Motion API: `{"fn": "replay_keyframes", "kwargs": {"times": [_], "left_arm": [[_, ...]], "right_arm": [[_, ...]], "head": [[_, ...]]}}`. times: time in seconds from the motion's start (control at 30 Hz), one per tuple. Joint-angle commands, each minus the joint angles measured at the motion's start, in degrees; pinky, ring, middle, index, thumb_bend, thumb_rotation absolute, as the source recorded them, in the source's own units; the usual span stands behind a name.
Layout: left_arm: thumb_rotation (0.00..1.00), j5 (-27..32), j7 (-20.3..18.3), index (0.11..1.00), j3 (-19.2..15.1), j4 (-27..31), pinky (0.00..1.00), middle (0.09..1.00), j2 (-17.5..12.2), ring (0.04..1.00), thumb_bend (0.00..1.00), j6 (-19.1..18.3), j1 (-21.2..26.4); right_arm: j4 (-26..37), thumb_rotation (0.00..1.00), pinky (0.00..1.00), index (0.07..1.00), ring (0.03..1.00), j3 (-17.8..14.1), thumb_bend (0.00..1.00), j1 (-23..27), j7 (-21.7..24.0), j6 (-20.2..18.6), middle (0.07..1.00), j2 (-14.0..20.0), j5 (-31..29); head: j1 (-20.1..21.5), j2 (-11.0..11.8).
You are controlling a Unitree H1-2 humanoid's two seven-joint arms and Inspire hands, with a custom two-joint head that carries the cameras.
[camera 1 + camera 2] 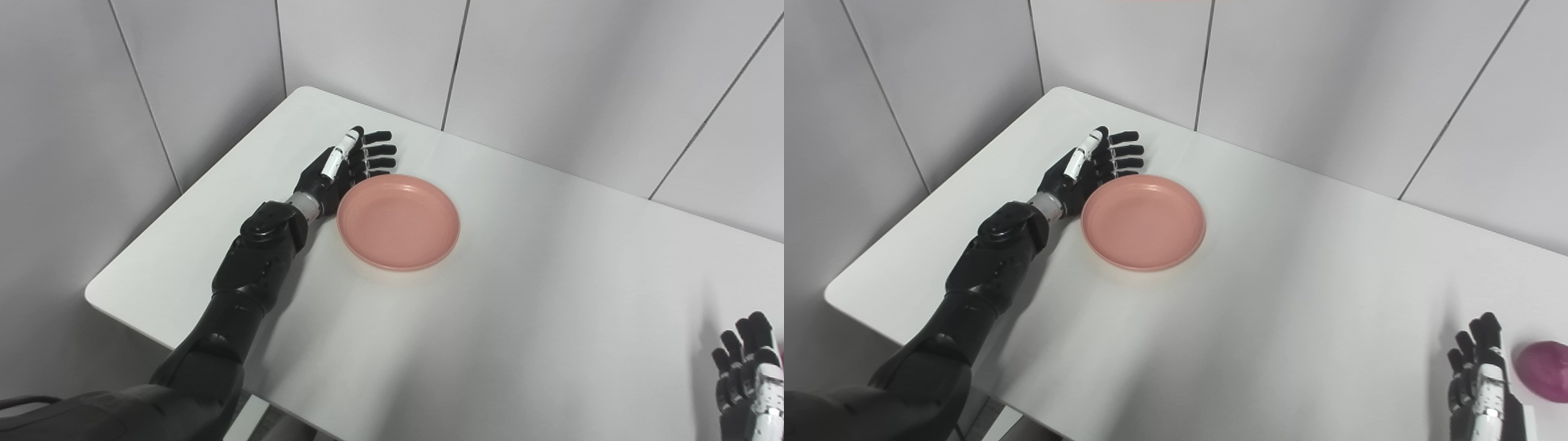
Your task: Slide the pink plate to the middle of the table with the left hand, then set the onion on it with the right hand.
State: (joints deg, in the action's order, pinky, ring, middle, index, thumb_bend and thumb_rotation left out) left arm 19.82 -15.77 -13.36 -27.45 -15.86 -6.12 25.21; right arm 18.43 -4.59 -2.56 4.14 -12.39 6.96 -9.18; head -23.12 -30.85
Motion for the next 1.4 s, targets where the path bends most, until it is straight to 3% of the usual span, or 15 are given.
{"fn": "replay_keyframes", "kwargs": {"times": [0.0, 0.23, 0.37, 0.6, 1.37], "left_arm": [[1.00, 0.0, -0.1, 0.734, 0.5, 1.9, 0.70, 0.748, -0.3, 0.741, 0.34, -0.1, 1.9], [1.00, 0.3, 0.2, 0.727, 1.3, 3.1, 0.70, 0.740, 1.2, 0.732, 0.31, -1.6, 2.1], [1.00, 0.5, 0.5, 0.716, 1.6, 3.8, 0.68, 0.724, 2.1, 0.716, 0.29, -2.7, 2.3], [1.00, -0.1, -0.2, 0.720, 2.7, 3.1, 0.69, 0.739, 2.5, 0.731, 0.31, -1.5, 2.4], [1.00, -0.2, 1.1, 0.734, 4.6, 5.7, 0.71, 0.755, 4.8, 0.749, 0.30, -2.9, 1.9]], "right_arm": [[2.4, 1.00, 1.00, 1.000, 1.000, 0.1, 0.08, 1.5, -0.2, -0.3, 1.000, 0.0, 0.2], [3.2, 1.00, 1.00, 1.000, 1.000, 0.4, 0.00, 1.3, -0.5, -0.3, 1.000, -0.3, 0.9], [3.5, 1.00, 1.00, 1.000, 1.000, 0.4, 0.00, 1.2, -0.7, -0.4, 1.000, -0.7, 0.9], [4.0, 1.00, 1.00, 1.000, 1.000, 0.2, 0.00, 1.2, -1.0, -0.8, 1.000, -1.2, 0.8], [-1.3, 1.00, 1.00, 1.000, 1.000, -0.1, 0.00, 0.4, 0.2, 5.1, 1.000, -0.7, 0.8]], "head": [[0.1, 0.0], [1.0, -0.3], [1.7, -0.5], [2.8, -0.9], [7.4, -2.1]]}}
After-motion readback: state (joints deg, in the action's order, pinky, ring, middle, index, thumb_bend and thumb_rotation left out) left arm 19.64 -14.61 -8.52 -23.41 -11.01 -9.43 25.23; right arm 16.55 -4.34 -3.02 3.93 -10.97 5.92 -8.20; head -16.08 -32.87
